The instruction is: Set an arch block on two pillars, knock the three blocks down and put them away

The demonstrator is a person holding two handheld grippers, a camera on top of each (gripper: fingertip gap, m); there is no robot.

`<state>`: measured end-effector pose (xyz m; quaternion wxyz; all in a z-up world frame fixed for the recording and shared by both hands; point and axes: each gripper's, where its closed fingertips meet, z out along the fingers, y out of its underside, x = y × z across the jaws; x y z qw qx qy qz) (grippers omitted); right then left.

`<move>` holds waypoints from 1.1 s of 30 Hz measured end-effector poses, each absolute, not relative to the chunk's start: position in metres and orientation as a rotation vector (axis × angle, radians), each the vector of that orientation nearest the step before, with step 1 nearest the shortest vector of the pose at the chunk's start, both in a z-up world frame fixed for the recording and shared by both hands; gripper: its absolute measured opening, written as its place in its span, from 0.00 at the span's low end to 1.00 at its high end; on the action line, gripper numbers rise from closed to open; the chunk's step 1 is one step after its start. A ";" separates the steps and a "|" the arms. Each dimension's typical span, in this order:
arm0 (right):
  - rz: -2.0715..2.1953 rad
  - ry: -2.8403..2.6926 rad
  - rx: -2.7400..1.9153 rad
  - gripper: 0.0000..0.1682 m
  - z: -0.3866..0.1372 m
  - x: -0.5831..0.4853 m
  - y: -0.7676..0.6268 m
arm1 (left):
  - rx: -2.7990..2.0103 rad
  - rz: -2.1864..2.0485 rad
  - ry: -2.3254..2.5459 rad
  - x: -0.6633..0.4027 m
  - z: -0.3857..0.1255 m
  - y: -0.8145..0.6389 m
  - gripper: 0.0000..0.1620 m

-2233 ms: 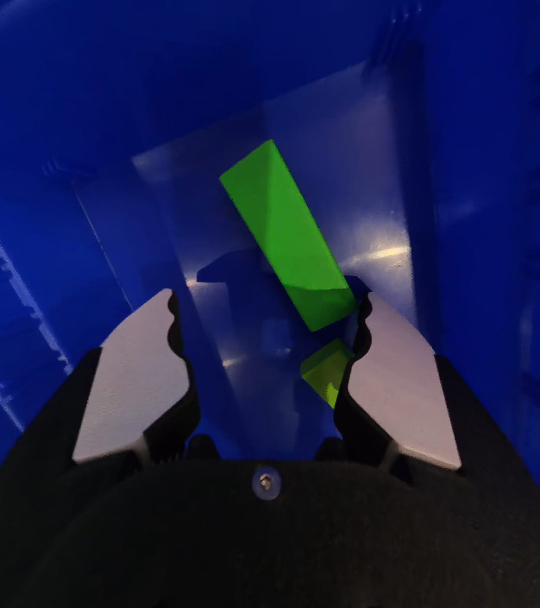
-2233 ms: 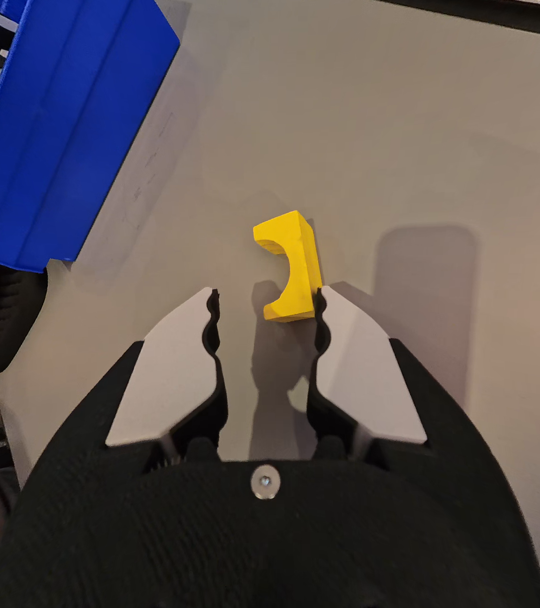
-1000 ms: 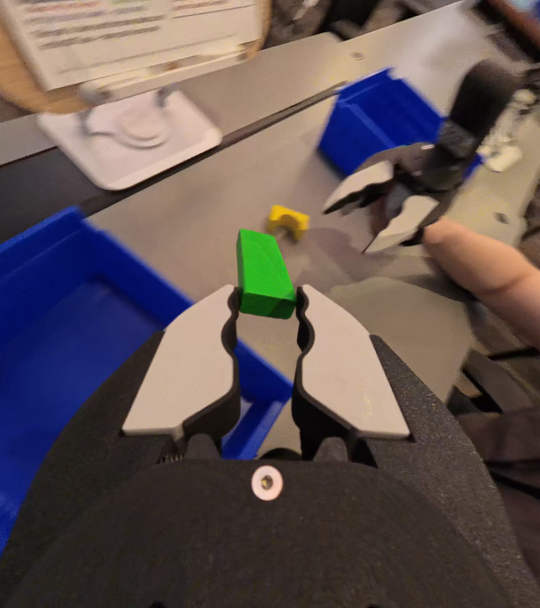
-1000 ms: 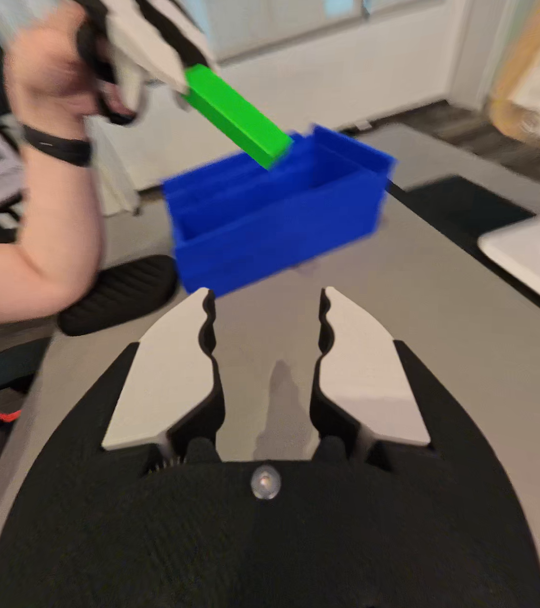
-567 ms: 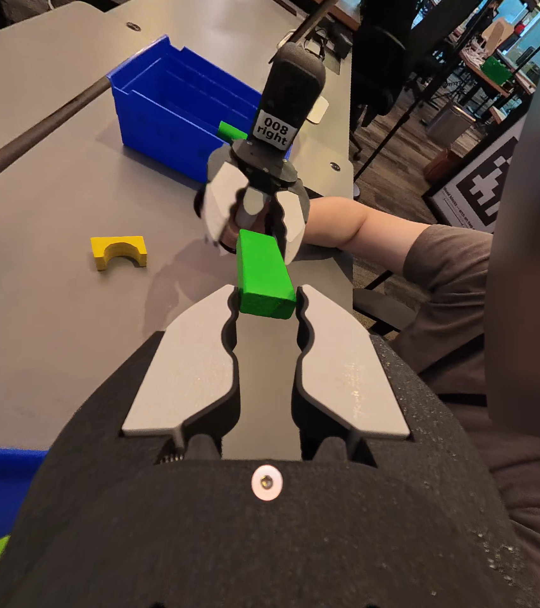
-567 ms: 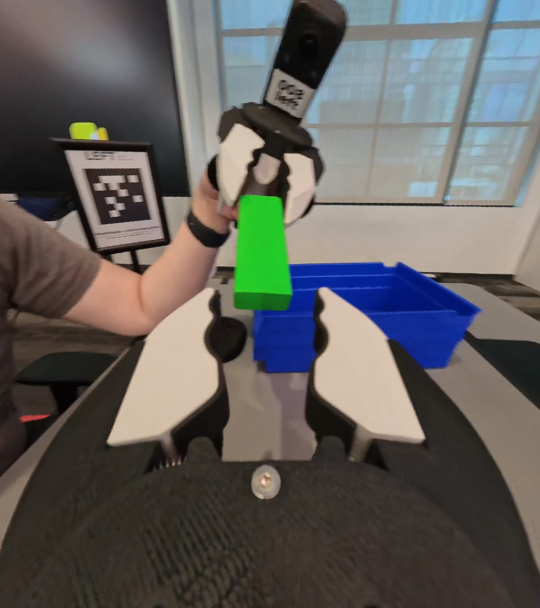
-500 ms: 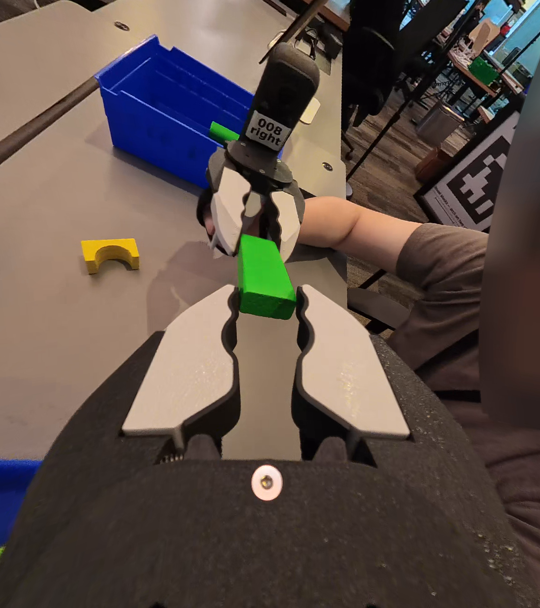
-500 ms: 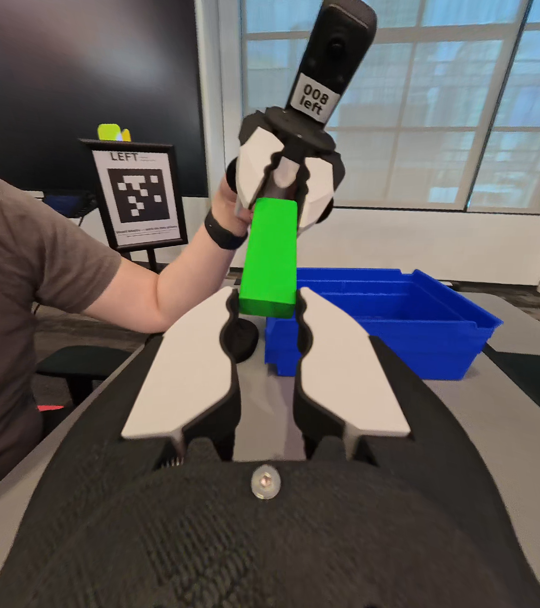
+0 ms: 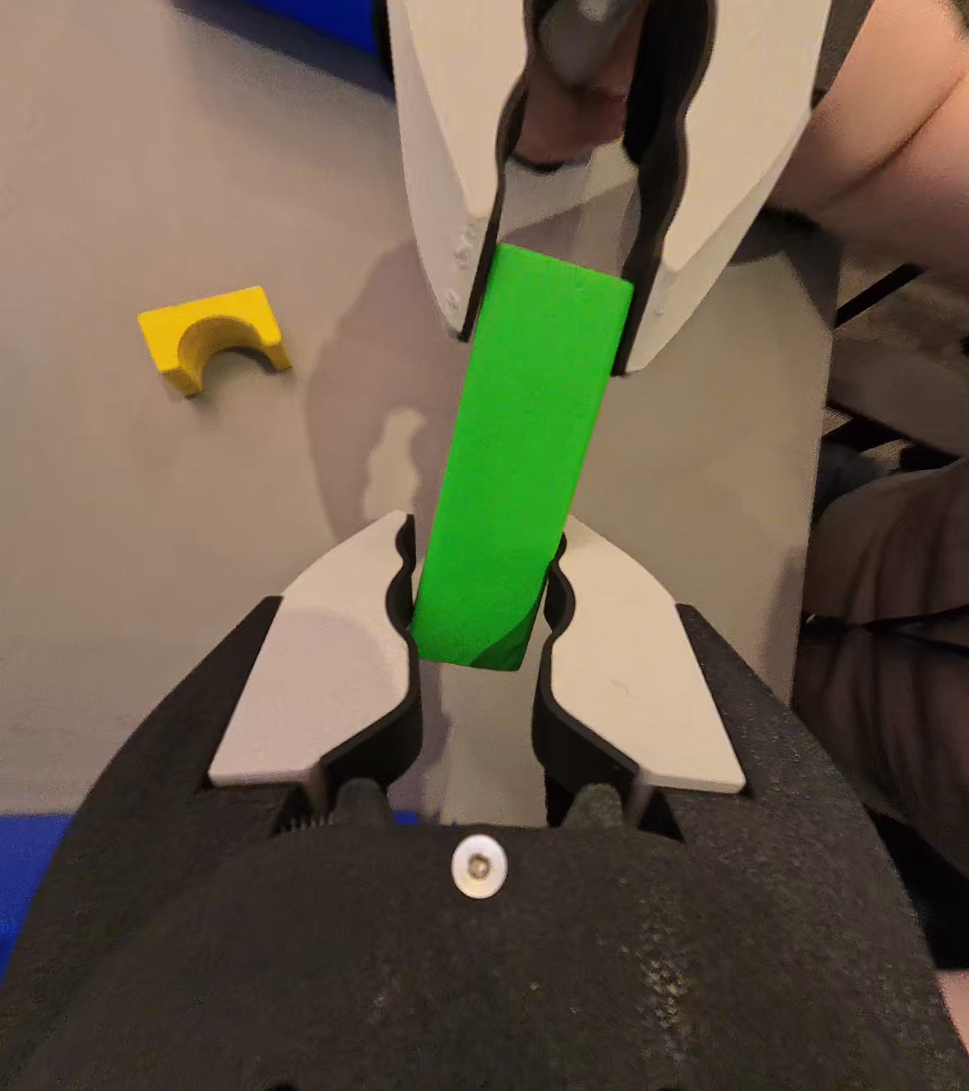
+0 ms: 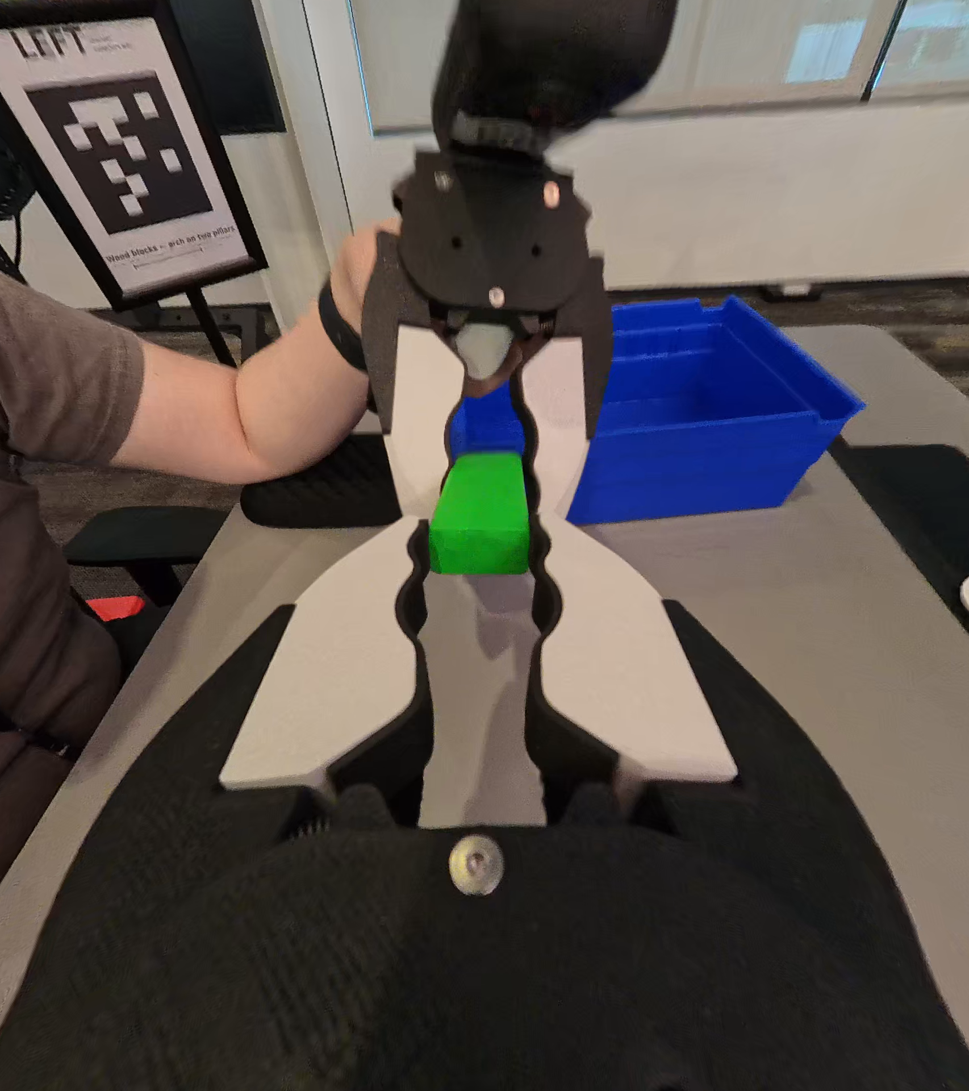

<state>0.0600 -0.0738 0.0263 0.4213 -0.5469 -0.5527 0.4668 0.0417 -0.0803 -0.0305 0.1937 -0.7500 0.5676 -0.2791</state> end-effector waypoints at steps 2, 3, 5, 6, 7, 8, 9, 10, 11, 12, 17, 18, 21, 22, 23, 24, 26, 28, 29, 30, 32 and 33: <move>1.242 -1.220 -1.212 0.20 0.055 0.068 -0.069 | -2.009 -0.963 1.506 0.056 -0.010 -0.080 0.25; 1.280 -1.136 -1.144 0.22 0.067 0.073 -0.066 | -1.957 -1.039 1.458 0.060 0.002 -0.079 0.25; 1.278 -1.039 -1.137 0.31 0.073 0.077 -0.056 | -1.866 -1.129 1.385 0.064 0.021 -0.076 0.24; 1.270 -1.050 -1.151 0.31 0.069 0.075 -0.055 | -1.827 -1.157 1.353 0.065 0.028 -0.075 0.24; 1.283 -1.072 -1.149 0.31 0.066 0.072 -0.059 | -1.803 -1.172 1.328 0.066 0.033 -0.074 0.24; 1.312 -1.083 -1.137 0.31 0.065 0.068 -0.064 | -1.793 -1.167 1.316 0.067 0.035 -0.072 0.24; 1.341 -1.080 -1.129 0.31 0.066 0.063 -0.068 | -1.791 -1.144 1.313 0.068 0.034 -0.071 0.24; 1.361 -1.069 -1.130 0.31 0.066 0.060 -0.070 | -1.796 -1.117 1.328 0.069 0.030 -0.070 0.24; 1.372 -1.051 -1.138 0.31 0.066 0.057 -0.070 | -1.803 -1.087 1.344 0.071 0.026 -0.070 0.24; 1.384 -1.033 -1.145 0.30 0.066 0.055 -0.070 | -1.803 -1.066 1.360 0.073 0.023 -0.071 0.25; 1.282 -0.962 -1.271 0.20 0.049 0.059 -0.042 | -1.884 -0.645 1.292 0.044 0.014 -0.033 0.37; 1.225 -0.960 -1.318 0.20 0.040 0.059 -0.032 | -1.872 -0.462 1.221 0.023 0.021 -0.014 0.44; 1.074 -1.081 -1.543 0.20 -0.004 0.053 -0.008 | -1.774 -0.161 1.023 -0.037 0.059 0.011 0.42; 1.035 -1.139 -1.623 0.20 -0.020 0.051 -0.002 | -1.750 -0.173 0.987 -0.050 0.069 0.009 0.41; 1.005 -1.186 -1.672 0.20 -0.034 0.047 0.005 | -1.731 -0.208 0.964 -0.059 0.076 0.005 0.40; 0.987 -1.231 -1.713 0.20 -0.046 0.042 0.010 | -1.713 -0.242 0.933 -0.067 0.082 0.001 0.40; 0.962 -1.314 -1.807 0.20 -0.066 0.033 0.018 | -1.681 -0.295 0.913 -0.080 0.086 -0.004 0.35; 0.922 -1.388 -1.851 0.20 -0.080 0.022 0.026 | -1.714 -0.321 0.983 -0.088 0.073 -0.013 0.30; 0.886 -1.422 -1.858 0.20 -0.087 0.017 0.030 | -1.767 -0.294 1.006 -0.096 0.064 -0.013 0.27; 0.850 -1.457 -1.869 0.20 -0.094 0.014 0.034 | -1.827 -0.254 1.006 -0.106 0.055 -0.011 0.24; 0.800 -1.540 -1.882 0.20 -0.106 0.010 0.037 | -1.949 -0.250 0.999 -0.121 0.038 -0.012 0.23; 0.784 -1.565 -1.878 0.20 -0.109 0.009 0.038 | -2.010 -0.304 1.018 -0.123 0.027 -0.017 0.24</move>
